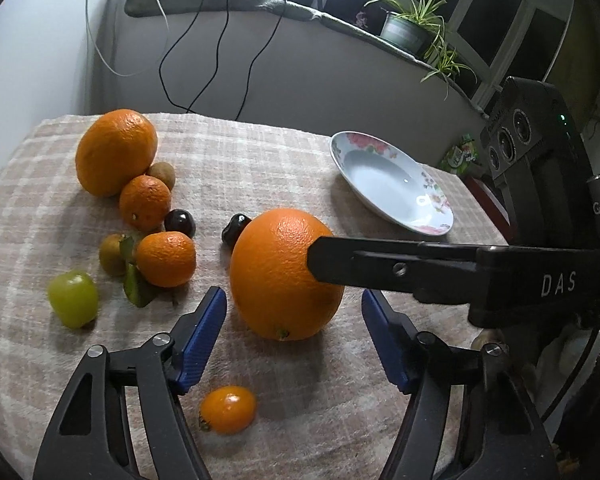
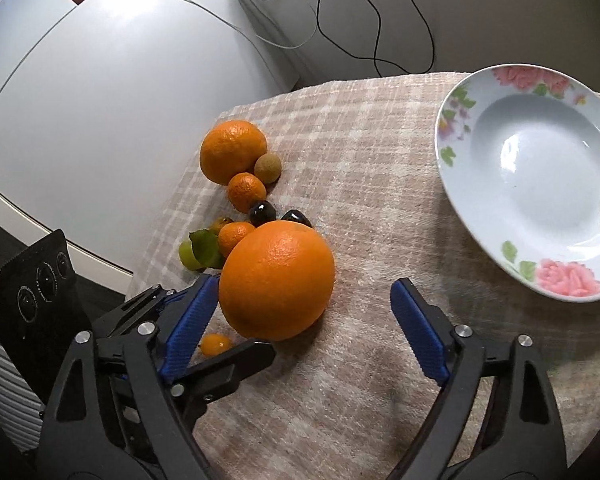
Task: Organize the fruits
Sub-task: 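Move the right tool to the large orange and close around it, then carry the large orange with the right tool onto the white plate and release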
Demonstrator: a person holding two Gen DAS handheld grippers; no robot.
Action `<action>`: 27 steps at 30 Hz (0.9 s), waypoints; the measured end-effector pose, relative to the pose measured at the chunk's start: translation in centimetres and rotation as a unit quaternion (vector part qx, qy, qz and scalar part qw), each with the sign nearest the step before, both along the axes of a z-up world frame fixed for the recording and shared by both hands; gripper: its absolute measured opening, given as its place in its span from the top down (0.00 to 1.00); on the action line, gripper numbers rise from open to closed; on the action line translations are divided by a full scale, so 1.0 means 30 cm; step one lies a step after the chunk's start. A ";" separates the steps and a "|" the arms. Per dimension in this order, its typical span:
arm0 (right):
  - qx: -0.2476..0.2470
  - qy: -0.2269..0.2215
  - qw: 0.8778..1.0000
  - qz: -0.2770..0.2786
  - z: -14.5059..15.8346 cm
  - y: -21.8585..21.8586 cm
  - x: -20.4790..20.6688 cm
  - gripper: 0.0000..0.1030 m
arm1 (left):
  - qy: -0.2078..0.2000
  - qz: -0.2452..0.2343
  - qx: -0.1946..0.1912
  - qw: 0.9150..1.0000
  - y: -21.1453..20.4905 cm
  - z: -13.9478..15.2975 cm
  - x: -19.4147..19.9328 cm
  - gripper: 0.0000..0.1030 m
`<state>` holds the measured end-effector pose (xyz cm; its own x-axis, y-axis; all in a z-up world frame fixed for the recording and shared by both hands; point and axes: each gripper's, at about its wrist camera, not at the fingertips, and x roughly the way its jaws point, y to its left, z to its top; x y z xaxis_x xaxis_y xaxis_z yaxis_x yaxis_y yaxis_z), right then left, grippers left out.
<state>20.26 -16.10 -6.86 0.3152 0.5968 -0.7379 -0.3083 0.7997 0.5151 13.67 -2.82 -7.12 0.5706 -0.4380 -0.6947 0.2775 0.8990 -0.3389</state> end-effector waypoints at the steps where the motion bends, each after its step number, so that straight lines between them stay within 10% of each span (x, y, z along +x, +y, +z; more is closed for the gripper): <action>1: 0.001 0.002 1.000 0.003 -0.002 0.006 0.001 0.14 | 0.000 0.000 0.000 1.000 -0.002 -0.001 0.001 0.36; 27: 0.036 0.024 0.999 0.024 -0.010 0.028 0.031 0.33 | -0.006 0.004 0.009 1.000 -0.024 0.003 0.033 0.40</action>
